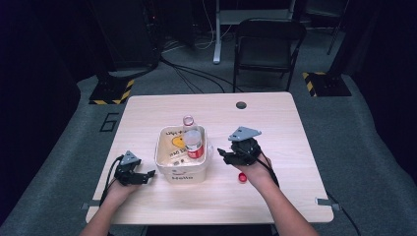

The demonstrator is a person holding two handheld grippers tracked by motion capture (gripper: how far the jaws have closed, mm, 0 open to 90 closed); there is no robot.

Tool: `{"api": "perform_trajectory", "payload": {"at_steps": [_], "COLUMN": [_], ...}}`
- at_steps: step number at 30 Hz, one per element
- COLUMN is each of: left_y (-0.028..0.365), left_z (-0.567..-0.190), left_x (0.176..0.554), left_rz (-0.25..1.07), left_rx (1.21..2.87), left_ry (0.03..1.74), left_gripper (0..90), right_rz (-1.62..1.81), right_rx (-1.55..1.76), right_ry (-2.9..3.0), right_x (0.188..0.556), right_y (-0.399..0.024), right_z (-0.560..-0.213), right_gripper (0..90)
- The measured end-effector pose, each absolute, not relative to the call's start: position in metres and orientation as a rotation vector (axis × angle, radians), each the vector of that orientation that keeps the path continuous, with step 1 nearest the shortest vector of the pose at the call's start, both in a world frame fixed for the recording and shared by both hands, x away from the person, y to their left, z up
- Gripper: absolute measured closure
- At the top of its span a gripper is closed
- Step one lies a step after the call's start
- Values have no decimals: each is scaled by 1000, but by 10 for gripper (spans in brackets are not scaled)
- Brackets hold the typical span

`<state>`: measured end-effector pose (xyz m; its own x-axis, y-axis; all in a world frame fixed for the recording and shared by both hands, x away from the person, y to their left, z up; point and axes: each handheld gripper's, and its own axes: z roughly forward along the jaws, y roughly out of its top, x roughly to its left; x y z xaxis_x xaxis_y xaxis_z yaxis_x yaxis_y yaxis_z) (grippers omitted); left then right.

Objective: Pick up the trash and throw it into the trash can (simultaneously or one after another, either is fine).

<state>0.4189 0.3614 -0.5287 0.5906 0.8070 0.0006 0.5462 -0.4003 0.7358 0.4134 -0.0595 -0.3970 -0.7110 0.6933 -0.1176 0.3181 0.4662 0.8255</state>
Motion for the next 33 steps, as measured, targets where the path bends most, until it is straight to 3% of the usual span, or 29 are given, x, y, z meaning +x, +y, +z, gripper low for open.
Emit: {"api": "perform_trajectory", "payload": {"at_steps": [33], "left_y": [362], "left_z": [-529], "left_x": [419], "left_rz": [473], "left_rx": [2109], "left_ry": [1065], "left_gripper": [160], "right_rz": [1240], "right_rx": [1007], "right_ry": [2240], "right_x": [390], "right_y": [-106], "right_z": [-446], "right_gripper": [373]}}
